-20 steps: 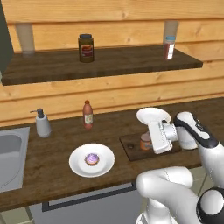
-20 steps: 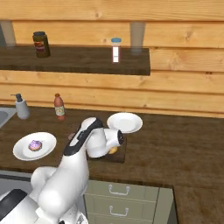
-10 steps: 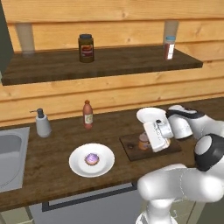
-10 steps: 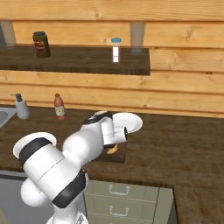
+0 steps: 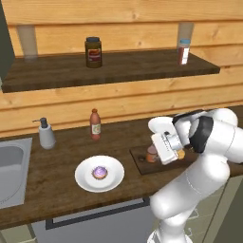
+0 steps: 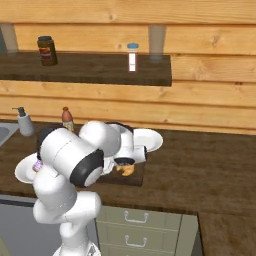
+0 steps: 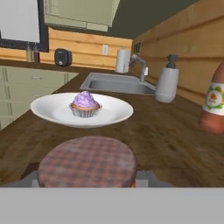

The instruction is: From the different types of pastries on the counter, select a croissant and place it on the cutting board. Then retrieve a jar of jam from the cabinet and place it alongside the croissant on the cutting board.

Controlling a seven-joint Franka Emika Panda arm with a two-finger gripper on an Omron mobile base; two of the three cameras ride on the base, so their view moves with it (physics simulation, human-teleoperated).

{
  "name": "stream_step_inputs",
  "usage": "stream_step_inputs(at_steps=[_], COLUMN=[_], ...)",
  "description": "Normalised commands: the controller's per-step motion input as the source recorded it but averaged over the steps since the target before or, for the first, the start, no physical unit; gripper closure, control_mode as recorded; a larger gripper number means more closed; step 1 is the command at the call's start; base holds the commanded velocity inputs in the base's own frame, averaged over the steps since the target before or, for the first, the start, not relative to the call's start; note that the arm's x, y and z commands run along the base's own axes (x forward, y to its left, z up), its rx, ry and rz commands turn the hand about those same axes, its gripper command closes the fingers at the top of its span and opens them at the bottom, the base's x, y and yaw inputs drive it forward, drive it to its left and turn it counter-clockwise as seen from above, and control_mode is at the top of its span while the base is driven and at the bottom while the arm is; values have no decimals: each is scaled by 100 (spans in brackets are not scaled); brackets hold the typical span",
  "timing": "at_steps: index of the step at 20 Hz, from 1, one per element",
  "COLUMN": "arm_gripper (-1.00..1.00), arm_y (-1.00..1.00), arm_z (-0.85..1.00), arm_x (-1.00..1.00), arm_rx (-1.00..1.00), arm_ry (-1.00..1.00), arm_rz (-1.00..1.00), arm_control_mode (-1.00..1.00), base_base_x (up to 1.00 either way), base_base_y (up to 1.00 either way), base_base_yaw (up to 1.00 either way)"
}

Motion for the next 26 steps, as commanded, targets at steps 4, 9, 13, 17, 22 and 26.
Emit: stream_step_inputs(at_steps=[4, 9, 13, 17, 22, 26], arm_gripper=[100, 100, 100, -100, -100, -100], arm_y=[10, 3, 13, 24, 8, 1], arm_z=[-25, -24, -38, -44, -23, 4], arm_x=[21, 23, 0, 0, 0, 0], arm_rx=[0, 0, 0, 0, 0, 0], arm_ry=[0, 0, -4, -9, -8, 0], arm_rz=[0, 0, 0, 0, 0, 0], arm_control_mode=[-100, -100, -100, -100, -100, -100], base_base_x=[0, 0, 0, 0, 0, 0], base_base_y=[0, 0, 0, 0, 0, 0], base_base_yaw=[0, 0, 0, 0, 0, 0])
